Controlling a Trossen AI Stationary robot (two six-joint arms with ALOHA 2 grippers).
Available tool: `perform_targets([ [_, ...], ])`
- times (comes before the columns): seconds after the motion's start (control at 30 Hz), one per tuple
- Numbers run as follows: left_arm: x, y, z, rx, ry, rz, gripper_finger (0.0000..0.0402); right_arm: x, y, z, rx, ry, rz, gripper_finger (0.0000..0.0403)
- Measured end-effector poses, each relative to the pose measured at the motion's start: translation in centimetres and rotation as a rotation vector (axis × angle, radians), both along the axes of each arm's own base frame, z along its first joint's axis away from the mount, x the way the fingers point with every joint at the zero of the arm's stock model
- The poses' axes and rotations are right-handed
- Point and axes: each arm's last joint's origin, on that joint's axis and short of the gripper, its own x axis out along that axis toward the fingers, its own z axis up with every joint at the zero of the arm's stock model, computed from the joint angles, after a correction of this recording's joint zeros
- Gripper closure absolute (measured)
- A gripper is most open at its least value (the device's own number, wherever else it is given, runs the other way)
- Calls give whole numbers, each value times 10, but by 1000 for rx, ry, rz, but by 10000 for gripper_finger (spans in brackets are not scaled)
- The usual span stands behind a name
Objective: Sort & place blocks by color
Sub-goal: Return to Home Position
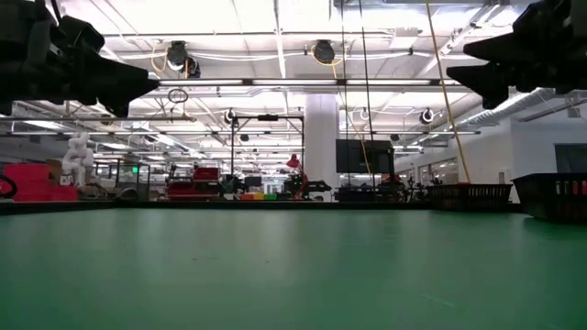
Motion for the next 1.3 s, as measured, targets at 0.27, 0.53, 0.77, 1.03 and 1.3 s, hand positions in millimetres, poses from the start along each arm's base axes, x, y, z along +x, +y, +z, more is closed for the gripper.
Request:
perform_targets([
  [0.27, 0, 0, 0, 134, 1, 14, 254, 1, 0, -8, -7, 87, -4, 149],
  [0.53, 0, 0, 0, 135, 0, 15, 254, 1, 0, -9, -8, 98, 0, 149],
  [0.77, 0, 0, 0, 120, -1, 14, 254, 1, 0, -9, -8, 97, 0, 149],
  [1.03, 0, 0, 0, 118, -2, 14, 254, 1, 0, -9, -7, 96, 0, 149],
  [1.3, 0, 0, 0, 118, -2, 14, 254, 1, 0, -9, -7, 95, 0, 149],
])
